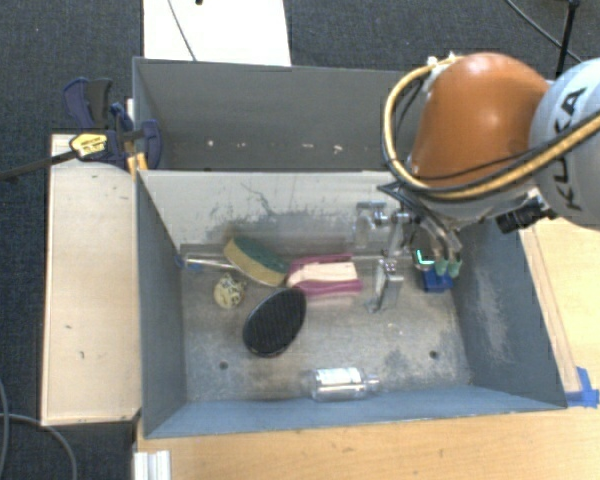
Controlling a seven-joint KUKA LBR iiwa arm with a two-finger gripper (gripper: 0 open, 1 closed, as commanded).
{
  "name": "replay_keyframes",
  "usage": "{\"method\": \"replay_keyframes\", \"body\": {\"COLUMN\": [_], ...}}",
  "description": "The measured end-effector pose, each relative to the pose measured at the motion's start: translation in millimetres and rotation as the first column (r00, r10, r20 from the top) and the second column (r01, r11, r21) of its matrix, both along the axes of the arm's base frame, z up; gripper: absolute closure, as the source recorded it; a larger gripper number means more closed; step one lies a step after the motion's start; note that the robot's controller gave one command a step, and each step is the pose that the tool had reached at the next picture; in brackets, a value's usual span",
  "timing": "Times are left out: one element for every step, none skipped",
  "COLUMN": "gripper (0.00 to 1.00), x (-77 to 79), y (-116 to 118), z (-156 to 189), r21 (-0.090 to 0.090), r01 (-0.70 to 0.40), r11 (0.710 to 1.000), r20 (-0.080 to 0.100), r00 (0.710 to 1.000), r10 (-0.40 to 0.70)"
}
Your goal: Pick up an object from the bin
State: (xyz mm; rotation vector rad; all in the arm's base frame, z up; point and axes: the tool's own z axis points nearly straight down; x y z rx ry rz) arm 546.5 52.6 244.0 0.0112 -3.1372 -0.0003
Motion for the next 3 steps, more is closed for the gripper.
{"method": "replay_keyframes", "body": {"gripper": [0.0,0.0,1.0], "x": [11.8,2.0,5.1], "y": [67,91,91], "z": [-48,-157,-155], "r21": [0.002,0.0,0.005], "r01": [-0.135,0.139,0.143], "r11": [0.991,0.99,0.99], "r20": [0.003,0.002,0.016], "r00": [0.991,0.99,0.99], "r10": [0.135,-0.139,-0.143]}}
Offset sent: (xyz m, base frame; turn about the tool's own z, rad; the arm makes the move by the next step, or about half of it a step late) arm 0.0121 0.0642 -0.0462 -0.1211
